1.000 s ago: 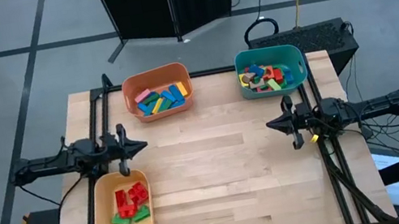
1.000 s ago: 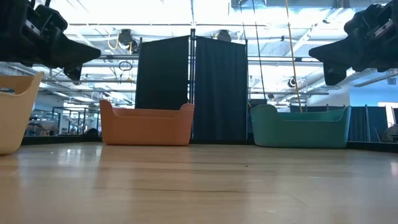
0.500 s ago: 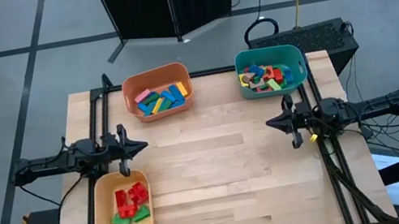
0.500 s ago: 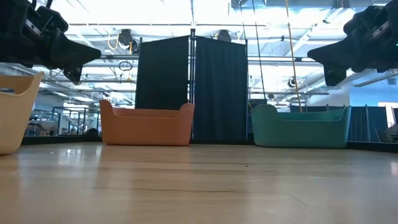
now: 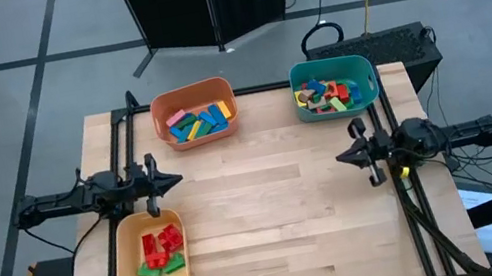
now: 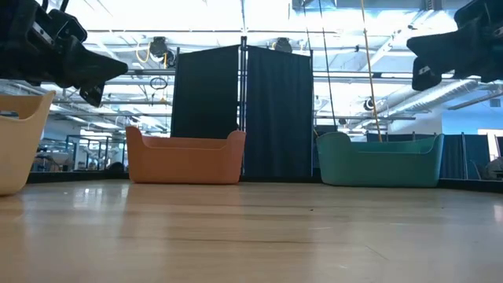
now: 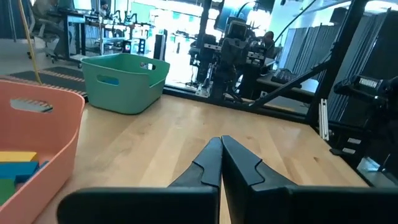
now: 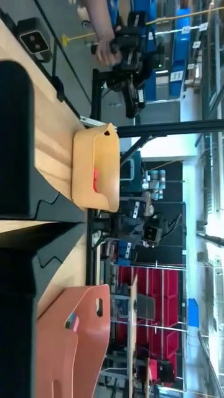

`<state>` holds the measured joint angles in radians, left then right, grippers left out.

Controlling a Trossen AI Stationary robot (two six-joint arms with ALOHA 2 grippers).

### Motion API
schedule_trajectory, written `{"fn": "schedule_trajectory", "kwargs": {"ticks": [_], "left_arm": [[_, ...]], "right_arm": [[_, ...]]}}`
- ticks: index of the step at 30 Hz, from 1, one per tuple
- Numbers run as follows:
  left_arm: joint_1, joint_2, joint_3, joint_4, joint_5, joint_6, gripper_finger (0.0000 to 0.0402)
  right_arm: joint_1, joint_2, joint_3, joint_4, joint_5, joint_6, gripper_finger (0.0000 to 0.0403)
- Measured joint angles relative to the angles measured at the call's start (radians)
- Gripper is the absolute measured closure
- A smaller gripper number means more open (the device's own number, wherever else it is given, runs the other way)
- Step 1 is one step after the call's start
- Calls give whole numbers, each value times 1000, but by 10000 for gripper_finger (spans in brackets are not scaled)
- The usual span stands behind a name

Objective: Sort blocks by size
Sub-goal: Return to Home Position

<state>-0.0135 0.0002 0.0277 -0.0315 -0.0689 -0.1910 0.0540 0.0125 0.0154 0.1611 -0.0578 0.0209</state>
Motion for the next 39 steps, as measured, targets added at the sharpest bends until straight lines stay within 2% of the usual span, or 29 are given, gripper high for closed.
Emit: {"fn": "schedule_trajectory", "kwargs": {"ticks": [6,39], "left_arm": [[0,0,0,-2,-1,46,396],[0,6,-2,7,-7,42,396]], "right_arm": [[0,-10,0,-33,0,22,403],[0,-5,0,-24,5,46,403]]}}
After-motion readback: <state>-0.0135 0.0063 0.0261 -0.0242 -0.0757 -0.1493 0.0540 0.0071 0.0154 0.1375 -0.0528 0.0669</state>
